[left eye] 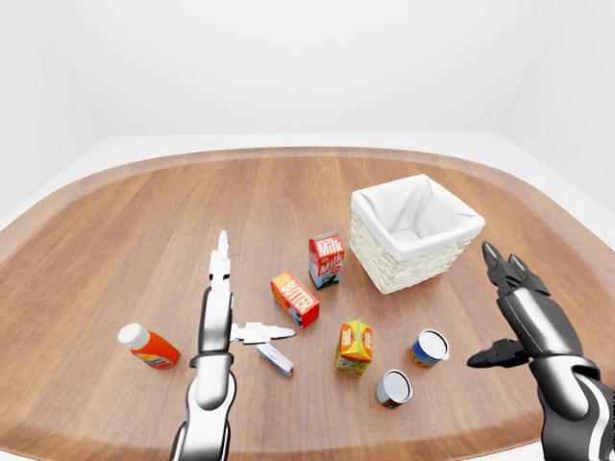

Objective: Pick up the alphabet soup and the tomato sauce, and put them in the basket.

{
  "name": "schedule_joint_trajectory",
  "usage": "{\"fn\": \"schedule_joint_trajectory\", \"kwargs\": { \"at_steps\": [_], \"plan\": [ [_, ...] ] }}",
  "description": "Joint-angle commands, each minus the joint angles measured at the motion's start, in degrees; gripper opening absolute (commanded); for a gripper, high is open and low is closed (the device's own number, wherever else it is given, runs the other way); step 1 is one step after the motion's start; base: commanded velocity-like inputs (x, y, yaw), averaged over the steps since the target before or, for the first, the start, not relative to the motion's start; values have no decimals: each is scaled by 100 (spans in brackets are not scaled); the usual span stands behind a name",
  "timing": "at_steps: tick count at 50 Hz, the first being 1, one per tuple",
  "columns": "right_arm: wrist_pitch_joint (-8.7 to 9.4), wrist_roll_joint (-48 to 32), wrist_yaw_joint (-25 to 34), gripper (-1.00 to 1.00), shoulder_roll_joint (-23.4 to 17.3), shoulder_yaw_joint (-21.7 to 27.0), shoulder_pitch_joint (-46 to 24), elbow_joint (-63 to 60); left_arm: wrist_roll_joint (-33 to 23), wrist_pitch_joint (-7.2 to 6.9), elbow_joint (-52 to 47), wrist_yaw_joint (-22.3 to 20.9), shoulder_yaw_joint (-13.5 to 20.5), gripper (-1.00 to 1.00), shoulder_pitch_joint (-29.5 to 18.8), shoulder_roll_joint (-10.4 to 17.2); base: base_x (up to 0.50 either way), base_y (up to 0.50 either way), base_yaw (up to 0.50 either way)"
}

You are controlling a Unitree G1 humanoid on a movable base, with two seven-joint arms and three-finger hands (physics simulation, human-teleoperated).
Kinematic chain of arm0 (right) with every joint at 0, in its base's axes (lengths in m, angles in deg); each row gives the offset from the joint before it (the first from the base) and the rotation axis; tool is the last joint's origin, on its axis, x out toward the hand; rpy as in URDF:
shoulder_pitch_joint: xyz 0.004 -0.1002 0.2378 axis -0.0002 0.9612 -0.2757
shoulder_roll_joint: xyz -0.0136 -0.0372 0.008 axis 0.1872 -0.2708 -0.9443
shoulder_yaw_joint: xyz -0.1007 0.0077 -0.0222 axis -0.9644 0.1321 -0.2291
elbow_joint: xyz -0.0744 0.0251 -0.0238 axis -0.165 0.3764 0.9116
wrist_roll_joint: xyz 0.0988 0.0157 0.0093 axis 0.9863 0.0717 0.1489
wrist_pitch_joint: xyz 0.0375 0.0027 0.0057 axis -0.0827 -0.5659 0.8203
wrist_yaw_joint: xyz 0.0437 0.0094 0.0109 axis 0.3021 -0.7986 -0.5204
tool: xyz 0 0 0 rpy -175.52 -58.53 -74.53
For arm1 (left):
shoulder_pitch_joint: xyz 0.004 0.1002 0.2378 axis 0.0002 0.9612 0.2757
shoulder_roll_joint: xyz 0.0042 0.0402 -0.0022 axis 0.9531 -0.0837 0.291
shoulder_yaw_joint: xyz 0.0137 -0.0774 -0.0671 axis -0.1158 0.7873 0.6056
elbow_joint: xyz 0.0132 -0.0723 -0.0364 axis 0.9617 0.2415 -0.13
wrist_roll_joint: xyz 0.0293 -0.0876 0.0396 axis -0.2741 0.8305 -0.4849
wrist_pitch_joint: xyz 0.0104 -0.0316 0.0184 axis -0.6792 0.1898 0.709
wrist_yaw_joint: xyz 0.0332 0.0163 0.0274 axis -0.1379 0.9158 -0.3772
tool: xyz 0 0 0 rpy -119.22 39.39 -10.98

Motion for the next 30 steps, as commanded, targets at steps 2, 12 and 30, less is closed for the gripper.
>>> {"fn": "schedule_joint_trajectory", "kwargs": {
  "at_steps": [2,12,30],
  "plan": [
    [0,-660,-294,100,3,-44,191,676,76,0,-20,-3,29,100,22,-6,0,0,0],
    [0,-849,-277,100,0,-180,285,690,74,0,-43,-5,21,100,41,-5,0,0,0],
    [0,-1495,-832,100,-16,-547,347,1077,86,0,-25,-2,26,100,25,-4,0,0,0]
  ]
}}
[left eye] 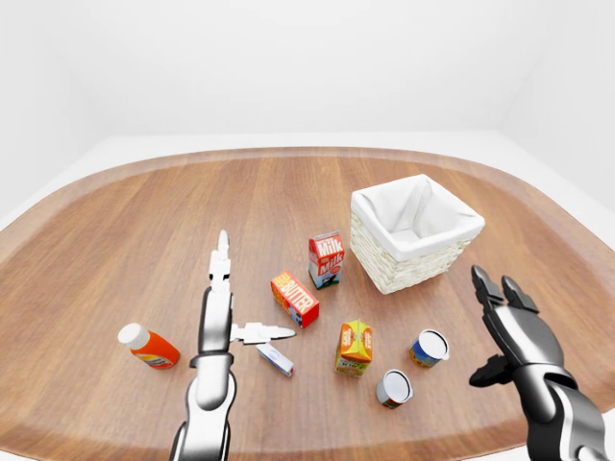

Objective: Pick up the alphabet soup and the tomato sauce, and put them in the basket.

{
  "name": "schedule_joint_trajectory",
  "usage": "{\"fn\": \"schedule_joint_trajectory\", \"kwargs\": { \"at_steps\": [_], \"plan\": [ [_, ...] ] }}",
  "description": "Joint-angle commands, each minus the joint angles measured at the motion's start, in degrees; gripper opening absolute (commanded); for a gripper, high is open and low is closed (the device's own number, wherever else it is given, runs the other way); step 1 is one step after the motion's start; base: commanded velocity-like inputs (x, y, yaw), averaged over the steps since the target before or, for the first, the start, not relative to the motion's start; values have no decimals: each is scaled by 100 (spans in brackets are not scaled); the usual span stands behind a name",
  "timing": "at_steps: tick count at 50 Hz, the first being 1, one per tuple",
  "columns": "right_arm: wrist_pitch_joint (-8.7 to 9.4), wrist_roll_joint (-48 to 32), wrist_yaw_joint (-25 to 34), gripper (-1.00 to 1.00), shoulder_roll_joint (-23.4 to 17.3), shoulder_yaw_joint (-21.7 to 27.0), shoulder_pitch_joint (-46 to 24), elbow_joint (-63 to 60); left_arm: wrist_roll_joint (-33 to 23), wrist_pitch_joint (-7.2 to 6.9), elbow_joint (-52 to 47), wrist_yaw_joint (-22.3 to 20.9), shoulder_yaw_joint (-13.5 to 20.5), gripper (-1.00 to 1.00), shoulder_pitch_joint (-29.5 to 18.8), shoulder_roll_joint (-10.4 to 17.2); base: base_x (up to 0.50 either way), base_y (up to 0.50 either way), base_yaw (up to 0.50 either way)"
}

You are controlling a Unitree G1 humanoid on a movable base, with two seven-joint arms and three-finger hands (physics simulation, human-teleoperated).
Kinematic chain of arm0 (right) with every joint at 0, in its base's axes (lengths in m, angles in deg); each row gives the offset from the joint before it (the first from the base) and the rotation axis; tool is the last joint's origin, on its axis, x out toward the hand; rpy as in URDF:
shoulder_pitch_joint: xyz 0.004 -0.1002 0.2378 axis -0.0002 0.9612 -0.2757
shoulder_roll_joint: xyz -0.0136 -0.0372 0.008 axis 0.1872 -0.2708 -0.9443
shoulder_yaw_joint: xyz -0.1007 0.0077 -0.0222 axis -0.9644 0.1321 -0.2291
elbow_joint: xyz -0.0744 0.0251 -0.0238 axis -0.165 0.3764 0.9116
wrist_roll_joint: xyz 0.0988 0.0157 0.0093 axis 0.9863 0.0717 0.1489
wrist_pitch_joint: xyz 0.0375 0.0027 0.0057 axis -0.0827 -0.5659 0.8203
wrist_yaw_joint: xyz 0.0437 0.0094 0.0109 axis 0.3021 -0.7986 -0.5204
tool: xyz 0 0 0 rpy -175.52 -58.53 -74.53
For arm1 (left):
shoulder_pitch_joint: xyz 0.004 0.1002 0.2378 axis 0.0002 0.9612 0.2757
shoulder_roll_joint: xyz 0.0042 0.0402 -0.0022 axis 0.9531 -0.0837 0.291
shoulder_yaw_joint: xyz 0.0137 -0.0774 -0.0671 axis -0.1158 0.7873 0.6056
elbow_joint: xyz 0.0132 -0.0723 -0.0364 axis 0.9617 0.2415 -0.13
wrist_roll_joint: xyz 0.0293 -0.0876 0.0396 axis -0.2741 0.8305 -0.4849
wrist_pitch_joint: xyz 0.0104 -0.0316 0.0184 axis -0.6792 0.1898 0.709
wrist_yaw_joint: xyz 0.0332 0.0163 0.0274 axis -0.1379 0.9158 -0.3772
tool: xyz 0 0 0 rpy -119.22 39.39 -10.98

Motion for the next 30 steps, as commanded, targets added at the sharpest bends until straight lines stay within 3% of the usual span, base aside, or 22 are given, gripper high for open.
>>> {"fn": "schedule_joint_trajectory", "kwargs": {
  "at_steps": [1,30],
  "plan": [
    [0,-340,-297,100,-3,-211,78,357,81,0,-34,0,24,100,27,-3,0,0,0],
    [0,-915,-1087,100,-213,-831,2,1032,82,0,-52,-6,24,100,26,-4,0,0,0]
  ]
}}
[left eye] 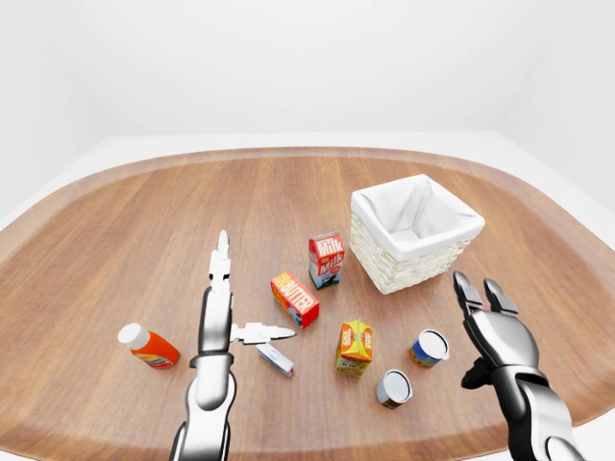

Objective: Pick up the alphabet soup and the tomato sauce, and put them in the basket.

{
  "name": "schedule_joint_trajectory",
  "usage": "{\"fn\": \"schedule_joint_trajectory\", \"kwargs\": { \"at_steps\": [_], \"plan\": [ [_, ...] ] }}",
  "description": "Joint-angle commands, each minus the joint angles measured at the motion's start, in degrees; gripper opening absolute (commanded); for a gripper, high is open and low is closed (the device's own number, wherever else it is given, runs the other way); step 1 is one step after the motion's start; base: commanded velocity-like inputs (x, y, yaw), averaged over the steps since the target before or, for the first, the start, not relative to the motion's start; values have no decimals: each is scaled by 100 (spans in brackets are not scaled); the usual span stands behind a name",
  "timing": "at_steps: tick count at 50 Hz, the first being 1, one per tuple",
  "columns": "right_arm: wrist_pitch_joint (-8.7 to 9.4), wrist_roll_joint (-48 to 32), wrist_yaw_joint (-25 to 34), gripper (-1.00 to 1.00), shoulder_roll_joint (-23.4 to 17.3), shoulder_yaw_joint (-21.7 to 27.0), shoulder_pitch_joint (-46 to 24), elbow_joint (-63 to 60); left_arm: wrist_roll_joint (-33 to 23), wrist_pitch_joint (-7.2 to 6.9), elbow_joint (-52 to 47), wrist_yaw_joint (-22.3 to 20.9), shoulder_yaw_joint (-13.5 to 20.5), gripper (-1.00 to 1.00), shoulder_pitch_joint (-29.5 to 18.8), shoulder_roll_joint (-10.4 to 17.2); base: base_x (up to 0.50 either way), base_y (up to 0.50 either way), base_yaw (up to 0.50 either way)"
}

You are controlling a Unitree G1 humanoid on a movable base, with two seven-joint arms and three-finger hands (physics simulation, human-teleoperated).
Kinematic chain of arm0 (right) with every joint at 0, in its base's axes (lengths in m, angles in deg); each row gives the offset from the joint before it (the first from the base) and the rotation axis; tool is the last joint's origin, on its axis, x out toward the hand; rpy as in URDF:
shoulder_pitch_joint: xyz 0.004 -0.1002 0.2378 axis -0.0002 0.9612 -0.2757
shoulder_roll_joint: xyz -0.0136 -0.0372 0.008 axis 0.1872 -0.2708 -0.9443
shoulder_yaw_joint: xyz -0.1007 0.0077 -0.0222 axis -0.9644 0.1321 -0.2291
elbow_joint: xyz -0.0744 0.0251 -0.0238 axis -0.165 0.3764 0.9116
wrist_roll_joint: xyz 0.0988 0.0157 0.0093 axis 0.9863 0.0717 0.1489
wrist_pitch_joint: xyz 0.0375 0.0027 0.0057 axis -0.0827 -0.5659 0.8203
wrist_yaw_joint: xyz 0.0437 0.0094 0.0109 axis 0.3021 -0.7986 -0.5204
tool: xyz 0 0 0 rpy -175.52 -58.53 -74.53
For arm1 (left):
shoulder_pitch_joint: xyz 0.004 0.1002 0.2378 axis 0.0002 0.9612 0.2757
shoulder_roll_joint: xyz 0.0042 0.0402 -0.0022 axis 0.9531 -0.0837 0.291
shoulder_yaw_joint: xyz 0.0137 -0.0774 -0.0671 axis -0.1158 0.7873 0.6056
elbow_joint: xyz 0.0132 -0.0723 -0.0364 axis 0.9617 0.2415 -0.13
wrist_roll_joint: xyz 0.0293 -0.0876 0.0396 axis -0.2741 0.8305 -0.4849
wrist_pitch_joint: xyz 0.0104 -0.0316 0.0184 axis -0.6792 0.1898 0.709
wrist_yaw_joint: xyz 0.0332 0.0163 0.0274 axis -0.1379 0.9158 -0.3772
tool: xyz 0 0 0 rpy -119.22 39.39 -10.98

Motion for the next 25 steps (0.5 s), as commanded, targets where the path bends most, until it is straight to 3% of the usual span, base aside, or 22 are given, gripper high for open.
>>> {"fn": "schedule_joint_trajectory", "kwargs": {
  "at_steps": [1,25],
  "plan": [
    [0,-122,-225,100,-81,-213,-30,389,79,0,-40,0,24,100,23,-4,0,0,0],
    [0,-297,-515,100,-174,-550,-173,745,83,0,-29,-6,22,100,24,-3,0,0,0]
  ]
}}
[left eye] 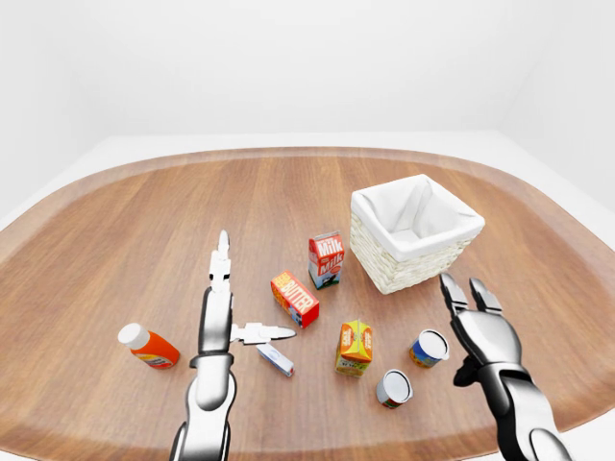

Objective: Pick up the alphabet soup and the tomato sauce, and put them in the basket.

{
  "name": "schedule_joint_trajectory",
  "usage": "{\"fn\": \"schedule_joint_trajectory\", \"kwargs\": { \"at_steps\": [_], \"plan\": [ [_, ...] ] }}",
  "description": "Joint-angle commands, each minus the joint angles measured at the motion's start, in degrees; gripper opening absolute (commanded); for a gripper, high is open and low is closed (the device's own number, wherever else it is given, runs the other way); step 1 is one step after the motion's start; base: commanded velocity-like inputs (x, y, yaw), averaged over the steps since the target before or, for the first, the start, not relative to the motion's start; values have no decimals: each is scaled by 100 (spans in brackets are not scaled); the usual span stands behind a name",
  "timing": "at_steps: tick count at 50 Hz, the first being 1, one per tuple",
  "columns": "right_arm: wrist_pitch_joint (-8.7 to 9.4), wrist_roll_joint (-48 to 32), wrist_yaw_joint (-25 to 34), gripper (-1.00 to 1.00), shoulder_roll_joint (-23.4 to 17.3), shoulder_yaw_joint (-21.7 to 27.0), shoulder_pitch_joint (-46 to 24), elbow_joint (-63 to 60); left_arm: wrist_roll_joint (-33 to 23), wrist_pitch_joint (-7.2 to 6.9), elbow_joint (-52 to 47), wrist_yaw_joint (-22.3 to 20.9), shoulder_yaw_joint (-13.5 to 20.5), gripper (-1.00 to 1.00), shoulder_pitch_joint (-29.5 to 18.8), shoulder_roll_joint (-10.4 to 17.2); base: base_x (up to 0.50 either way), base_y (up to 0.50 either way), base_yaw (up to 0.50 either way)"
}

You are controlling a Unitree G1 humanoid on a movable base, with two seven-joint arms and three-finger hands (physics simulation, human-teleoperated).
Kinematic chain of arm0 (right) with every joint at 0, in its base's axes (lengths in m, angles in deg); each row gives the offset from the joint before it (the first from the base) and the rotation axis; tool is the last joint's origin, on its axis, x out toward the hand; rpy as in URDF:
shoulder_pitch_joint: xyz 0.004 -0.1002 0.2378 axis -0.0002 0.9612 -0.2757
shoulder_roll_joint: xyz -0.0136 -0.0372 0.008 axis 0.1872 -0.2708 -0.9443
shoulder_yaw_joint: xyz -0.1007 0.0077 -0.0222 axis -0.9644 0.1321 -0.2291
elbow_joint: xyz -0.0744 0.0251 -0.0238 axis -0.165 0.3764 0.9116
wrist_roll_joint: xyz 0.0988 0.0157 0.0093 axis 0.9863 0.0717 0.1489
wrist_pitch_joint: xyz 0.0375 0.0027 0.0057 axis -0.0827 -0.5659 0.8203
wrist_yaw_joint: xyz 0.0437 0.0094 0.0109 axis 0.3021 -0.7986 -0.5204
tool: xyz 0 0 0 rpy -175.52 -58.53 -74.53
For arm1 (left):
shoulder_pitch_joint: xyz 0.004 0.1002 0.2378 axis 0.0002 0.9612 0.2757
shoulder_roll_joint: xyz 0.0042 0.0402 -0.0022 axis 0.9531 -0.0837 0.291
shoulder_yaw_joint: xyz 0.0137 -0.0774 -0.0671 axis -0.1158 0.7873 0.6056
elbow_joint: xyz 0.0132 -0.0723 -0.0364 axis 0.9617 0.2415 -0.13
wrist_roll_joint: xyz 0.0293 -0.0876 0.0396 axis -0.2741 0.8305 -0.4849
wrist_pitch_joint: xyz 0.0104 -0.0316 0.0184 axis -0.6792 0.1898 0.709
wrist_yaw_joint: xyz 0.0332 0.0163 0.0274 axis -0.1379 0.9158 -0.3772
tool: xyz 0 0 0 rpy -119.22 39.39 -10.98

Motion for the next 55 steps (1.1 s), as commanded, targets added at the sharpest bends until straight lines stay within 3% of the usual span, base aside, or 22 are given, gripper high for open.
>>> {"fn": "schedule_joint_trajectory", "kwargs": {
  "at_steps": [1,55],
  "plan": [
    [0,-64,-119,100,-40,-147,-45,297,87,0,-44,-10,29,100,18,-5,0,0,0],
    [0,-707,-1396,100,-342,-1048,-433,1871,89,0,-47,-17,31,100,22,-5,0,0,0]
  ]
}}
